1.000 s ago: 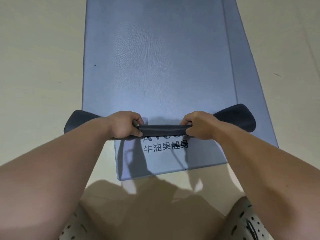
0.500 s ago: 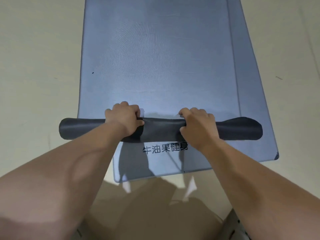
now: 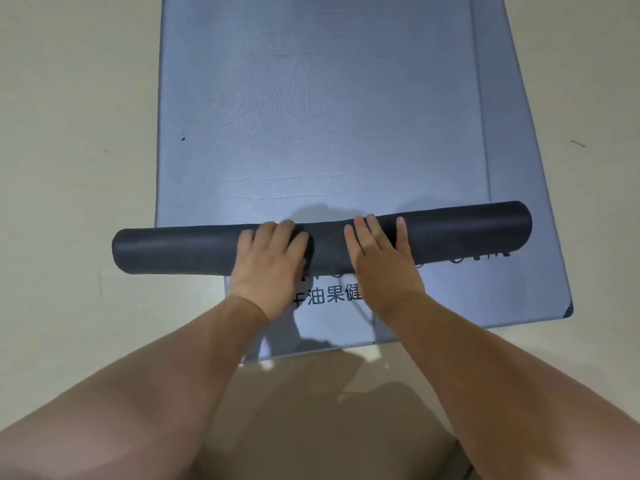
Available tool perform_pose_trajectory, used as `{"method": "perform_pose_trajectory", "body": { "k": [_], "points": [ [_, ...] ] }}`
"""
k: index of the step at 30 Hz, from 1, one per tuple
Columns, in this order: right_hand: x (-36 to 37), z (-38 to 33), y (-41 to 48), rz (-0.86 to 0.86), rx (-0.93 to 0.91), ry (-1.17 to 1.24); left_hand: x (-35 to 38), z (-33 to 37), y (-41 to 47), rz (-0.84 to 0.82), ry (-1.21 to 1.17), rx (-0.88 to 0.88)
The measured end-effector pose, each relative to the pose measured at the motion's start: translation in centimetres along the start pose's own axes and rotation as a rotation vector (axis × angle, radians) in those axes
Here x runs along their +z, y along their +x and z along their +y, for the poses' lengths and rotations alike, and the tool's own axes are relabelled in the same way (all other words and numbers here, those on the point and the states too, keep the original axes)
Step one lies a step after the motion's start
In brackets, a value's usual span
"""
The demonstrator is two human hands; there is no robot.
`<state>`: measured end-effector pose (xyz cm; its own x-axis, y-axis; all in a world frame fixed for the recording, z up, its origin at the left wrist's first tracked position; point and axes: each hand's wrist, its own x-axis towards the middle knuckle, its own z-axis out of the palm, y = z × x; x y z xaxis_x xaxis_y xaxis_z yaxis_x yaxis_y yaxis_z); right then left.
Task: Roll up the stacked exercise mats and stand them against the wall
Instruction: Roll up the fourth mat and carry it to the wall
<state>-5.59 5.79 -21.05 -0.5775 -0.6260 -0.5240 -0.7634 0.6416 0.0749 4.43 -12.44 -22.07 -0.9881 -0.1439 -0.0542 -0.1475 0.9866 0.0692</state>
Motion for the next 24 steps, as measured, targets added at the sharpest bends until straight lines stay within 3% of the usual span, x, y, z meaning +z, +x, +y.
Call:
{"method": "perform_pose_trajectory", "body": {
  "k": [4,8,15,20,24],
  "points": [
    [-0.3,0.1,0.3,-0.004,-0.016,-0.003,0.3,0.6,-0.5,-0.223,0.073,-0.030],
    [-0.3,0.9,0.2,0.033,-0.012,-0.006,0.3,-0.1,0.7,-0.290,0.092,-0.020],
    [-2.4,1.6,0.5,-0.001,-0.021,-0.110,-1.0,-0.3,1.8,-0.316,0.033,-0.021],
    [-3.8,2.2,1.4,-0.045,0.000,0.034,-1.4,-0.5,1.9,-0.260,0.064,-0.032],
    [-4.9,2.7,1.6,-0.099,0.003,0.147,-2.4,-1.9,2.9,-0.313,-0.150,0.005]
  ]
}}
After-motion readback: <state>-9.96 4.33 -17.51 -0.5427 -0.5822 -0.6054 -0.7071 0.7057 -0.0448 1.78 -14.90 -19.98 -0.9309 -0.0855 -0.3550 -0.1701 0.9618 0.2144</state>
